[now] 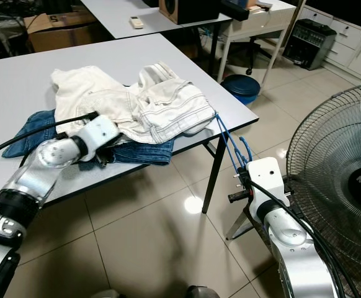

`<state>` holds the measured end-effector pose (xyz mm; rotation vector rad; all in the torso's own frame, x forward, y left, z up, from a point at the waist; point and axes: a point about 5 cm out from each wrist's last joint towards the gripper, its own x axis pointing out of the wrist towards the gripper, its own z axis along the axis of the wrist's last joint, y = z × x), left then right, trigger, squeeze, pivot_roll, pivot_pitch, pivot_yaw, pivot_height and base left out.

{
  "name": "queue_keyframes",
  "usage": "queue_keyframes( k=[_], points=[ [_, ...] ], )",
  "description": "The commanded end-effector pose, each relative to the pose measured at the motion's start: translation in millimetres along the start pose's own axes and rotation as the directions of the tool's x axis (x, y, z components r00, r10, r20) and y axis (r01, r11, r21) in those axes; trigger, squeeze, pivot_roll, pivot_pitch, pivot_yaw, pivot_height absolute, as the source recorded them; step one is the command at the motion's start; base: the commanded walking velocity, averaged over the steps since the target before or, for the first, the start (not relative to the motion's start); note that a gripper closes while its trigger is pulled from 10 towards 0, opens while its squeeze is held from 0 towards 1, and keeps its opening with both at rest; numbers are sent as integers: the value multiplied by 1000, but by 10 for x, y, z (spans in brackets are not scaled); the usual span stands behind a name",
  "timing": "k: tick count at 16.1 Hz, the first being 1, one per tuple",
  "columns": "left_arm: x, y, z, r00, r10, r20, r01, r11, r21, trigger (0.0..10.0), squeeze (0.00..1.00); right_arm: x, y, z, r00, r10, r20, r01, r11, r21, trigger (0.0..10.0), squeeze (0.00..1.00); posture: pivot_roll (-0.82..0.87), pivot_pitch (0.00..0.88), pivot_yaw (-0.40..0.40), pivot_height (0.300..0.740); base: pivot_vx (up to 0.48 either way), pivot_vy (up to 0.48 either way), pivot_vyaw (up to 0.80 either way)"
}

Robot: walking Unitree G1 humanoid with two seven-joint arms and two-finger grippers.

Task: Hang hanger

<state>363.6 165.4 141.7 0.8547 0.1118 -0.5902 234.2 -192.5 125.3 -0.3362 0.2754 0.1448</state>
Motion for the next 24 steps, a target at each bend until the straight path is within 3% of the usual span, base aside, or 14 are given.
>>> queue_keyframes(
  k=[1,6,7,9,10,13,17,19,20,24],
  points=[
    [51,-89,48,999,-36,5,36,998,47,10000,1000,-10,-28,38,1000,-6,13,6,1000,-14,10000,0,-109,25,-15,740,0,0,0],
    [164,-219,196,998,-62,30,55,979,197,10000,1000,5,-26,47,1000,0,15,0,1000,-23,10000,0,-111,22,-22,740,0,0,0],
    [212,-242,234,998,-55,20,48,965,258,10000,1000,7,-25,52,1000,1,16,-1,1000,-26,10000,0,-111,22,-22,740,0,0,0],
    [299,-257,295,1000,-20,-6,21,939,342,10000,439,7,-34,60,1000,0,18,1,1000,-31,10000,0,-118,15,-21,740,0,0,0],
    [335,-279,325,1000,-13,-11,16,939,343,10000,0,10,-37,61,1000,-1,19,1,999,-32,10000,0,-118,15,-21,740,0,0,0],
    [432,-356,437,1000,19,0,-18,941,338,10000,0,12,-43,69,1000,-3,22,3,999,-36,10000,0,-123,7,-20,740,0,0,0],
    [544,-451,637,993,100,65,-114,957,267,10000,0,22,-24,79,1000,2,26,-1,999,-39,10000,0,-123,3,-19,740,0,0,0],
    [541,-371,660,980,185,79,-199,949,243,10000,0,18,-19,80,1000,1,27,0,999,-38,10000,0,-125,4,-16,740,0,0,0],
    [500,-218,624,962,261,79,-273,935,228,10000,0,9,-20,73,1000,-1,25,2,999,-37,10000,0,-121,8,-16,740,0,0,0],
    [341,130,397,920,390,26,-386,894,226,10000,0,6,-15,57,1000,0,18,1,999,-34,10000,0,-118,15,-18,740,0,0,0]
  ],
)
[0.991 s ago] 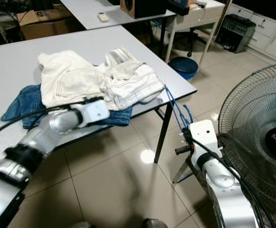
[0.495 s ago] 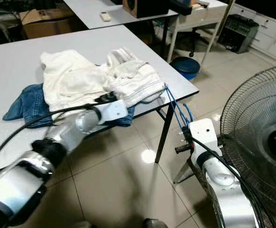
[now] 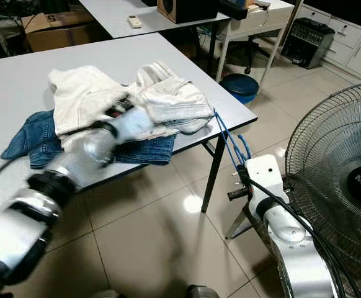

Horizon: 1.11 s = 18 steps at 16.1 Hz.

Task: Hang hanger

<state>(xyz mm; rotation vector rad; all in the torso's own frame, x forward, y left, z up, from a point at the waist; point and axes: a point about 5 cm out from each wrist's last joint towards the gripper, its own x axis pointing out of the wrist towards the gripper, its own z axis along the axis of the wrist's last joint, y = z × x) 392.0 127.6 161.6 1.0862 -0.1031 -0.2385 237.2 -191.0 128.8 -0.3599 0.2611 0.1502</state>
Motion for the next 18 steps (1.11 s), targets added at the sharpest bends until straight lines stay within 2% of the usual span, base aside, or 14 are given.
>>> queue_keyframes(
  k=[1,3,4,5,6,7,11,12,13,15,18],
  points=[
    [5,99,-59,998,55,-39,-55,998,-11,10000,0,-12,-9,10,1000,2,5,-2,1000,-9,10000,0,-109,23,-24,740,0,0,0],
    [-5,215,-160,986,127,-107,-132,990,-42,10000,0,-14,2,2,1000,10,2,-10,1000,-9,10000,0,-106,26,-26,740,0,0,0],
    [15,169,-46,995,89,-35,-92,993,-71,10000,0,-17,-2,-1,1000,11,0,-11,1000,-10,10000,0,-106,26,-27,740,0,0,0],
    [22,87,13,999,40,-7,-41,997,-68,10000,0,-16,-3,-2,1000,10,0,-10,1000,-10,10000,0,-106,26,-27,740,0,0,0],
    [21,-78,125,998,-45,44,48,995,-87,10000,0,-14,-3,-2,1000,11,-1,-11,1000,-11,10000,0,-108,27,-24,740,0,0,0],
    [13,-207,213,993,-85,78,91,992,-91,10000,0,-13,-5,2,1000,9,0,-9,1000,-13,10000,0,-114,27,-21,740,0,0,0],
    [-27,-601,391,975,-185,120,198,974,-107,10000,0,-39,-12,0,1000,-2,-1,2,1000,-11,10000,0,-118,26,-18,740,0,0,0],
    [-34,-654,408,974,-194,118,206,974,-98,10000,0,-42,-18,2,1000,-3,-1,3,1000,-12,10000,0,-132,32,-12,740,0,0,0],
    [-31,-676,415,980,-168,105,177,980,-86,10000,0,-44,-23,3,1000,-4,-2,4,1000,-12,10000,0,-132,32,-12,740,0,0,0],
    [-2,-626,455,991,-89,102,98,992,-85,10000,0,-48,-29,7,1000,-5,-2,5,1000,-13,10000,0,-142,34,-14,740,0,0,0],
    [-4,-665,662,977,-60,204,80,993,-92,10000,0,-48,-33,18,1000,-3,-1,3,1000,-16,10000,0,-144,34,-18,740,0,0,0]
  ],
)
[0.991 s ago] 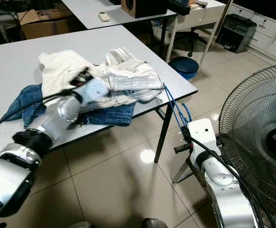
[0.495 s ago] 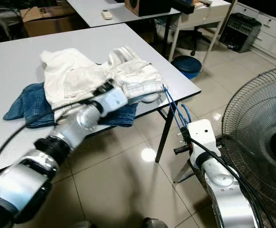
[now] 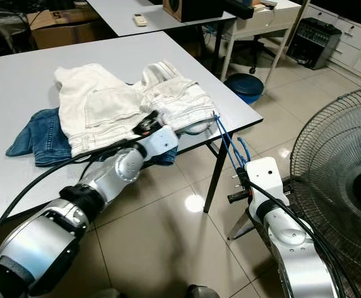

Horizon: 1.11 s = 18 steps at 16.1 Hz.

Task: Hang hanger

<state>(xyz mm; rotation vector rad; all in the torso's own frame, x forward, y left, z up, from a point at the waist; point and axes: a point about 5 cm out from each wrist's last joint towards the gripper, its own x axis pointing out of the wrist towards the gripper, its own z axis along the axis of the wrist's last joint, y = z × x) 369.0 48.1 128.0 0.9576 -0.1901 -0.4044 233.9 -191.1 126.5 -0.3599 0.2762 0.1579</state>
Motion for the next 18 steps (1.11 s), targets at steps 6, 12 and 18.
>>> queue_keyframes(
  k=[6,12,18],
  points=[
    [2,411,209,941,272,202,-279,960,8,10000,0,-45,-63,42,1000,-23,10,23,1000,-16,10000,0,-148,38,-10,740,0,0,0],
    [95,228,92,997,79,-3,-79,993,-89,10000,0,-13,-36,61,1000,-13,15,14,1000,-13,10000,0,-145,33,-12,740,0,0,0],
    [143,285,132,997,65,-32,-70,980,-184,0,0,-6,-46,63,1000,-18,16,18,1000,-13,10000,0,-143,26,-13,740,0,0,0]
  ],
)
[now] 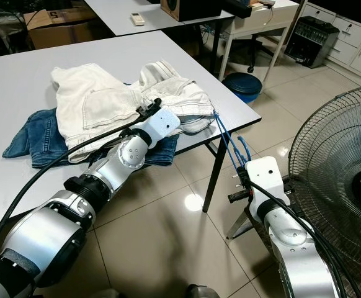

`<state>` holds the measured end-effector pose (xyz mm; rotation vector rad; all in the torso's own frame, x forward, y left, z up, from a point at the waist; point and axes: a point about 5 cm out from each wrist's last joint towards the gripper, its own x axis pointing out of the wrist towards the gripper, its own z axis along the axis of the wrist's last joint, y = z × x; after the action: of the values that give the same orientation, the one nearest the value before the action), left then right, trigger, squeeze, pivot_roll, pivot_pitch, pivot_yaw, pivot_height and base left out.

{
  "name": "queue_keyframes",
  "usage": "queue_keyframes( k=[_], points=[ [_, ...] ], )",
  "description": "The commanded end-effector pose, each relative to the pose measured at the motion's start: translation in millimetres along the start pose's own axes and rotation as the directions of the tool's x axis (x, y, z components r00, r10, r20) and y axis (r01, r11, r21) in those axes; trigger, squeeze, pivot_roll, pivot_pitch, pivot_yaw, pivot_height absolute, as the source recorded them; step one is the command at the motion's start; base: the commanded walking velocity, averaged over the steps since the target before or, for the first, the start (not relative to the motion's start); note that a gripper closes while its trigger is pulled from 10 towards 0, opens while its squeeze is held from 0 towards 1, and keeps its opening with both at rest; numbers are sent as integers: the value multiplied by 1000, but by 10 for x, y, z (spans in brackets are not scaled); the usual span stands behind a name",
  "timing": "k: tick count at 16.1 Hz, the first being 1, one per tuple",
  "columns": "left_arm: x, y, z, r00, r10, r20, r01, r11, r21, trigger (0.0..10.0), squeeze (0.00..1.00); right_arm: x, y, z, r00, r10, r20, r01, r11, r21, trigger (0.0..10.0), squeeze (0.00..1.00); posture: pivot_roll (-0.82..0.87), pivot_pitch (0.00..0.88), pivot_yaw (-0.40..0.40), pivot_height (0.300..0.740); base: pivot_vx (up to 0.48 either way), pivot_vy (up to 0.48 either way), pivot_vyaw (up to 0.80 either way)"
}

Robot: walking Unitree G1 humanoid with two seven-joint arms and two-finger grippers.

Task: Hang hanger

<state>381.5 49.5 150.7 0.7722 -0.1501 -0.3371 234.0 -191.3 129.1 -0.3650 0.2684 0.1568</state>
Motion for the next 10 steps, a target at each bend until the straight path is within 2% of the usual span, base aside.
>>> queue_keyframes(
  k=[1,5,10],
  points=[
    [49,75,64,1000,2,1,-2,1000,-3,0,0,9,-31,45,1000,-11,11,12,1000,-9,10000,0,-141,23,-12,740,0,0,0],
    [35,184,-14,999,31,-19,-32,999,-18,0,0,16,-16,50,1000,-2,20,2,1000,-18,10000,0,-145,2,-18,740,0,0,0],
    [42,327,-11,998,63,0,-63,997,-35,0,0,29,-17,119,998,17,62,-16,1000,-24,10000,0,-146,0,-5,740,0,0,0]
  ],
)
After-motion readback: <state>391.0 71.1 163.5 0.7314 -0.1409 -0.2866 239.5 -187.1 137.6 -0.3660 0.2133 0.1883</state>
